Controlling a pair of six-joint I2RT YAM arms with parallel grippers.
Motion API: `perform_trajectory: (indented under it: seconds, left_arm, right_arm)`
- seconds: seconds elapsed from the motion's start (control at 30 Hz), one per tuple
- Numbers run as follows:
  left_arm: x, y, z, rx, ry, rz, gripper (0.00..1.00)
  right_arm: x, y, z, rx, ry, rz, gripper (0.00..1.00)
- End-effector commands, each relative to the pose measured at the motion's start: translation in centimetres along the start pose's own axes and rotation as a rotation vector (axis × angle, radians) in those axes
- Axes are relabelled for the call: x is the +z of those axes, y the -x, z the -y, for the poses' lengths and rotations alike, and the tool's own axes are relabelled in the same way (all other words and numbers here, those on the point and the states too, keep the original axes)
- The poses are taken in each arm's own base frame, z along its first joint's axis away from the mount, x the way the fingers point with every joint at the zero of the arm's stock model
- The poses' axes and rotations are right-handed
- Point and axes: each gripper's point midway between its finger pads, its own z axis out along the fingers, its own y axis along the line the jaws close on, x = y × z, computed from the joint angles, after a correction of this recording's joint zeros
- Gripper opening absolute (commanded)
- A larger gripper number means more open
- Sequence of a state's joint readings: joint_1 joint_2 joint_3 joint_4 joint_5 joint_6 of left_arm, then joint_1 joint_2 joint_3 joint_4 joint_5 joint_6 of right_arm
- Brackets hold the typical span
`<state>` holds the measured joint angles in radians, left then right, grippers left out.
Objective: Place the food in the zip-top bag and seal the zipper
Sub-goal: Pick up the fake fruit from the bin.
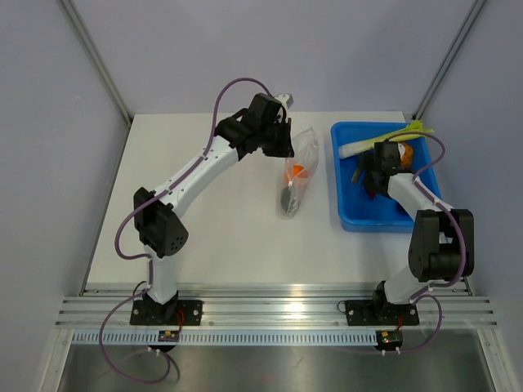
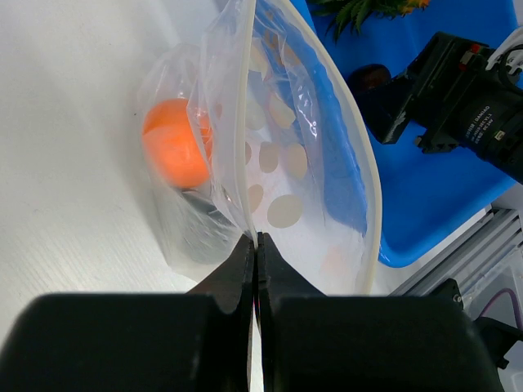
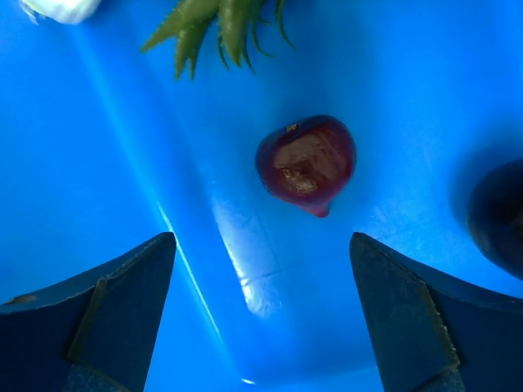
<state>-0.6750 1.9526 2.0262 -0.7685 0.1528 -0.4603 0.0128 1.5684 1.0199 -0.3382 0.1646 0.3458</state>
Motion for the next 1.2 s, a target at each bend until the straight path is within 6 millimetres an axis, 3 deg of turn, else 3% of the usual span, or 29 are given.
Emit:
perform_trajectory:
  seconds: [0.0, 0.03, 0.23, 0.43, 0.73, 0.9, 1.03, 1.17]
  left_arm:
    - [-0.8, 1.0, 0.8, 0.024, -0.029, 0.041, 0.0]
    - [-0.9, 1.1, 0.8, 0.026, -0.031, 0.045, 0.0]
    - [-0.9, 0.9, 0.7, 0.031, -0.026, 0.039, 0.0]
    - [-1.0, 1.1, 0.7, 0.035, -0.024, 0.042, 0.0]
    - [-0.3, 0.7, 0.8, 0.03, -0.034, 0.024, 0.0]
    - [0.1, 0.3, 0.5, 0.038, -0.019, 0.009, 0.0]
    - [0.2, 0.3, 0.3, 0.044, -0.007, 0.006, 0.0]
    - [-0.1, 0.7, 0.1, 0.062, 0.009, 0.012, 0.0]
  right_arm:
    - [1.1, 0.6, 0.4, -0.003, -0.027, 0.021, 0.96]
    - [1.6, 1.3, 1.5, 0.022, -0.043, 0.03, 0.96]
    - [3.3, 2.0, 2.7, 0.018, -0.087, 0.05, 0.95]
    - [4.6, 2.1, 2.4, 0.006, -0.074, 0.033, 0.9]
    - [4.9, 2.3, 2.5, -0.003, -0.082, 0.041, 0.77]
    - [5.0, 2.3, 2.7, -0.004, -0.089, 0.044, 0.74]
    - [4.7, 2.4, 2.4, -0.001, -0.073, 0.052, 0.62]
    - [4.0, 2.7, 2.4, 0.008, -0.065, 0.064, 0.41]
